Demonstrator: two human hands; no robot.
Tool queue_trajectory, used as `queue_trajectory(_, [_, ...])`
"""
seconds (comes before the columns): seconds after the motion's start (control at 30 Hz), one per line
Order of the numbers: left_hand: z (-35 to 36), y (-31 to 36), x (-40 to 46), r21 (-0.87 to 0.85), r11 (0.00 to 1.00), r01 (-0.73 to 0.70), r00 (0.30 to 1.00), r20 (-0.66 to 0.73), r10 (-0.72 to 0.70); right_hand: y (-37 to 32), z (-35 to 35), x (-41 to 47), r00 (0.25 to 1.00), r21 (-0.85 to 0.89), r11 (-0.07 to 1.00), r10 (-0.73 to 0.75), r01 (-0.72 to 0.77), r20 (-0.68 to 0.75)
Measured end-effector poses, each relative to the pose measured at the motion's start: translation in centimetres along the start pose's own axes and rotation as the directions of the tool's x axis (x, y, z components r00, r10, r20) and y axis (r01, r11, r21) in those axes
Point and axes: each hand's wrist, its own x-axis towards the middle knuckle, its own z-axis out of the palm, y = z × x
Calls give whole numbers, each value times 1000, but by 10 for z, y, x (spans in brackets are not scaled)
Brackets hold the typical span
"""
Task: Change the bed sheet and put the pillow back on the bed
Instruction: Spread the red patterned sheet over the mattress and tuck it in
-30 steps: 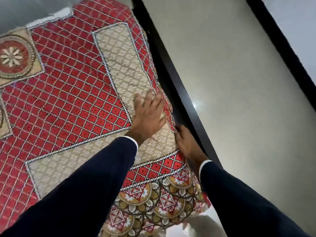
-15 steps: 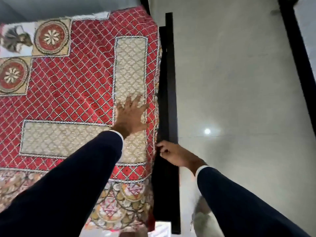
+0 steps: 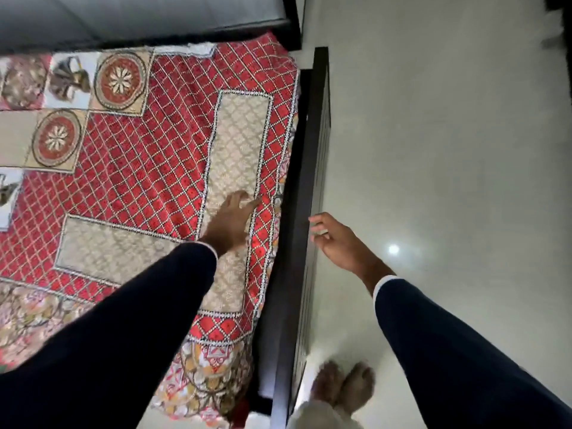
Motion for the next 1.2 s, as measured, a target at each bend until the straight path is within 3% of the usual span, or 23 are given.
queue_trajectory(0.13, [4,-5,15,58,998,7,999,-35,-5,-28,-30,51,1000,-12,1000,-7,7,15])
queue_trajectory(0.23, [3,-14,17,3,1000,1,1000,29,-1,-50,-48,106,999,-37,999,8,-6,50])
queue_trajectory(0.33, [-24,-36,47,94,982,-165,981,122,153,-83,-61,180,998,42,998,50,-52,46])
queue_trajectory(0.4, [-47,-54,82,26,945,-326,940,120,321,-102,-67,232,996,157,984,88,-83,-23])
queue_trajectory(0.47, [-64,-68,120,29,887,-460,885,-66,461,-116,-73,277,985,262,956,155,-131,-71])
queue_trajectory(0.5, [-71,-69,137,38,884,-466,864,-195,464,-124,-76,290,982,299,944,170,-140,-79])
queue_trajectory(0.53, [-78,-68,155,49,908,-415,858,-309,409,-127,-78,300,982,292,946,169,-138,-86])
queue_trajectory(0.6, [-86,-70,197,-11,991,-134,901,-418,117,-138,-77,315,987,163,977,147,-135,-64])
queue_trajectory(0.67, [-98,-74,232,-108,984,144,929,-327,-172,-141,-74,328,986,118,979,167,-164,-18])
queue_trajectory(0.7, [-100,-75,241,-122,974,191,934,-284,-219,-146,-73,331,981,150,970,193,-190,-2])
queue_trajectory(0.8, [-98,-81,251,-226,959,170,953,-209,-218,-159,-87,341,944,371,869,316,-327,92])
queue_trajectory(0.9, [-97,-84,252,-304,939,161,966,-145,-213,-173,-111,331,900,650,622,320,-436,297])
queue_trajectory(0.97, [-99,-84,254,-329,929,169,967,-127,-221,-183,-128,327,870,694,528,341,-490,355])
queue_trajectory(1.07, [-98,-83,253,-357,918,173,961,-143,-237,-193,-141,332,838,685,484,289,-544,462])
queue_trajectory(1.2, [-94,-85,254,-354,913,203,954,-140,-267,-207,-143,352,857,721,464,248,-515,452])
